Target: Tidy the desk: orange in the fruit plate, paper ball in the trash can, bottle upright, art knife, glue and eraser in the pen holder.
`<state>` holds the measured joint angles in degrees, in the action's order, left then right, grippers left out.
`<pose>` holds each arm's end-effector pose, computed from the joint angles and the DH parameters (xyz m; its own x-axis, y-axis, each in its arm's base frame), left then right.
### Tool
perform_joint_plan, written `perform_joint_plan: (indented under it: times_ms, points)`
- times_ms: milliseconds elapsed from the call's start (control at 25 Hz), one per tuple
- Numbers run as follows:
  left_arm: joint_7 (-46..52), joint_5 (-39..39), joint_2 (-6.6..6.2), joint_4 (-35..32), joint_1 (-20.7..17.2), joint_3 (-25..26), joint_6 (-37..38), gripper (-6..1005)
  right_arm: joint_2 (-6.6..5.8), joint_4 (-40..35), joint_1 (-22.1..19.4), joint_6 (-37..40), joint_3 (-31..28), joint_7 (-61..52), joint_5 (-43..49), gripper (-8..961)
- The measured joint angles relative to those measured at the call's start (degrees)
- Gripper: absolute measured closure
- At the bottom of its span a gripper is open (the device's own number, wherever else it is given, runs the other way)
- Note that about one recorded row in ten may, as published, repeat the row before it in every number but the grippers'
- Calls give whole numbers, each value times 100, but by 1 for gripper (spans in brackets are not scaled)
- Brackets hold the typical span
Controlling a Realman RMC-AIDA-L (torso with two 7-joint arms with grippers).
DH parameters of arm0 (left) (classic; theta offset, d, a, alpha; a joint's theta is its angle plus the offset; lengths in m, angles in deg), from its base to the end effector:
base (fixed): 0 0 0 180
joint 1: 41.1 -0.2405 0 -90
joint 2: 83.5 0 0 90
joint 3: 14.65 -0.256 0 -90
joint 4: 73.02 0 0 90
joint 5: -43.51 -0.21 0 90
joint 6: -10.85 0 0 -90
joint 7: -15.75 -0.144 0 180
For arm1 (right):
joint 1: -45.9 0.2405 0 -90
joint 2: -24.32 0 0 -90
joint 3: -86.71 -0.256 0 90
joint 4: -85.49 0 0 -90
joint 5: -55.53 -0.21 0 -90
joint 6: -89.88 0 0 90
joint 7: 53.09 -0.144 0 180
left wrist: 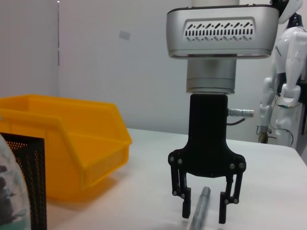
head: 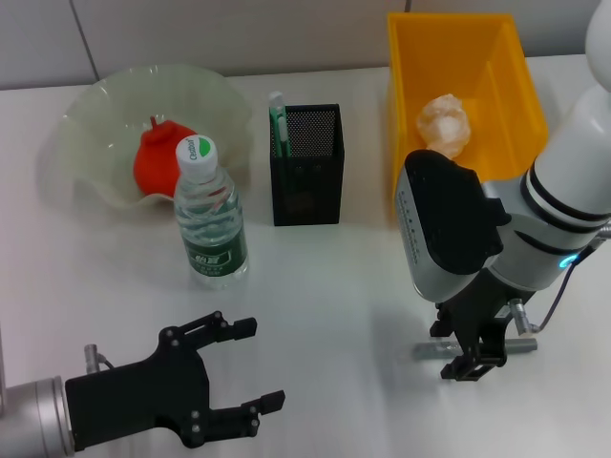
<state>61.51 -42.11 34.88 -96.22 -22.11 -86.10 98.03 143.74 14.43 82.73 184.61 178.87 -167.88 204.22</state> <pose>-0.2836 0.2417 -0.0668 0.8206 0.0962 0.5634 0.2148 -0.9654 -0.1481 0.1860 0.3200 -0.0436 0.8217 -0.0199 0.5696 -0.0397 -0.9990 0.0223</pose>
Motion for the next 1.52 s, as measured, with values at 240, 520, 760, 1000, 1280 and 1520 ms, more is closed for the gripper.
perform_joint_plan:
  times_ms: [240, 520, 760, 1000, 1280, 1520]
  points:
    - [6, -43, 9, 0, -9, -18, 0, 154, -4, 78, 18, -60, 3, 1, 5, 510]
    - [16, -50, 9, 0, 3, -18, 0, 154, -7, 152, 39, -92, -8, 10, -1, 533]
    - [21, -52, 9, 0, 9, -18, 0, 154, -9, 304, 88, -142, -33, 34, -7, 645]
    - [21, -52, 9, 0, 9, -18, 2, 154, -16, 319, 106, -128, -57, 49, -27, 727]
    - [21, -52, 9, 0, 9, -18, 5, 154, -19, 334, 83, -96, -153, 68, -121, 806]
    - [22, -51, 9, 0, 9, -18, 30, 154, -35, 206, 139, 454, -1006, 200, -621, 809]
